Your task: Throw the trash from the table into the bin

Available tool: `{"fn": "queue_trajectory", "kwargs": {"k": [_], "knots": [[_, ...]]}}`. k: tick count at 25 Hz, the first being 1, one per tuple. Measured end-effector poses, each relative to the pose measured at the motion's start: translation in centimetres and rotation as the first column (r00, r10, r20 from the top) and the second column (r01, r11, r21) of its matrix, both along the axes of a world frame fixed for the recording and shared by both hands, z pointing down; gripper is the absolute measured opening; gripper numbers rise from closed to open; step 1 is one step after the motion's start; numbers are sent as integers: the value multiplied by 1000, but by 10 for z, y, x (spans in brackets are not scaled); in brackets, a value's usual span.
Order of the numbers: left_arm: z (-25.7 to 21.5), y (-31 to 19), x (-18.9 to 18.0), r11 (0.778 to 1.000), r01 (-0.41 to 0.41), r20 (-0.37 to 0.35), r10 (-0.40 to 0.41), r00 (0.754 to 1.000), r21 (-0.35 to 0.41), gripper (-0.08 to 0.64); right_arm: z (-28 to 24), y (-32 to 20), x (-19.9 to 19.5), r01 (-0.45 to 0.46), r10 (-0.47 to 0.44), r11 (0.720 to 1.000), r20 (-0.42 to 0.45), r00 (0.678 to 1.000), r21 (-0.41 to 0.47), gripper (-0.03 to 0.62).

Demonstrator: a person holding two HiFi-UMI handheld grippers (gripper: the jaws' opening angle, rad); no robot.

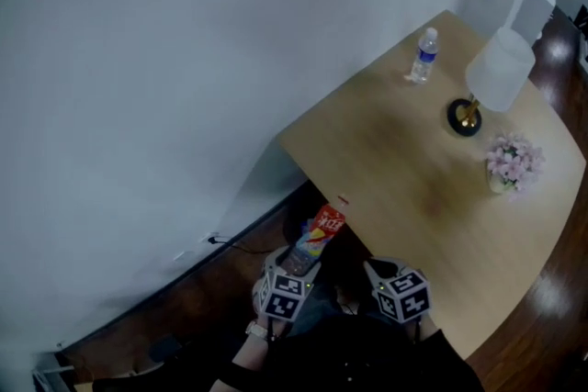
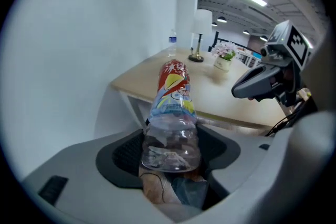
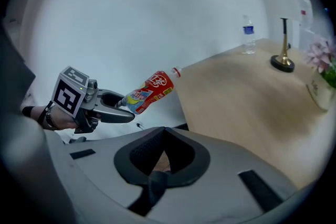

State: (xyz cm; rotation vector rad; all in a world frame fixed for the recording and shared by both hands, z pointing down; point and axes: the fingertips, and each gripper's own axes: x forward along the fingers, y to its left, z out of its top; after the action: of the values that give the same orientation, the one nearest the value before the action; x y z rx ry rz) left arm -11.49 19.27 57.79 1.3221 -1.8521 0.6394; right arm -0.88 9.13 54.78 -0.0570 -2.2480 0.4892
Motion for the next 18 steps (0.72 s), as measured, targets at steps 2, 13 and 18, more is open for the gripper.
{"fn": "queue_trajectory", "kwargs": {"k": [2,13,18], "knots": [[10,25,-11,998,65,-17,-65,998,-9,327,3,15,-15,51,-51,999,-7,999,0,6],[171,90,-49,959,160,-191,-206,960,-232,328,43,61,-56,121,-126,991,-115,985,-49,6],[266,93,-72,931,123,-261,-220,940,-344,328,71,68,-64,70,-85,994,-176,981,-87,6]]}}
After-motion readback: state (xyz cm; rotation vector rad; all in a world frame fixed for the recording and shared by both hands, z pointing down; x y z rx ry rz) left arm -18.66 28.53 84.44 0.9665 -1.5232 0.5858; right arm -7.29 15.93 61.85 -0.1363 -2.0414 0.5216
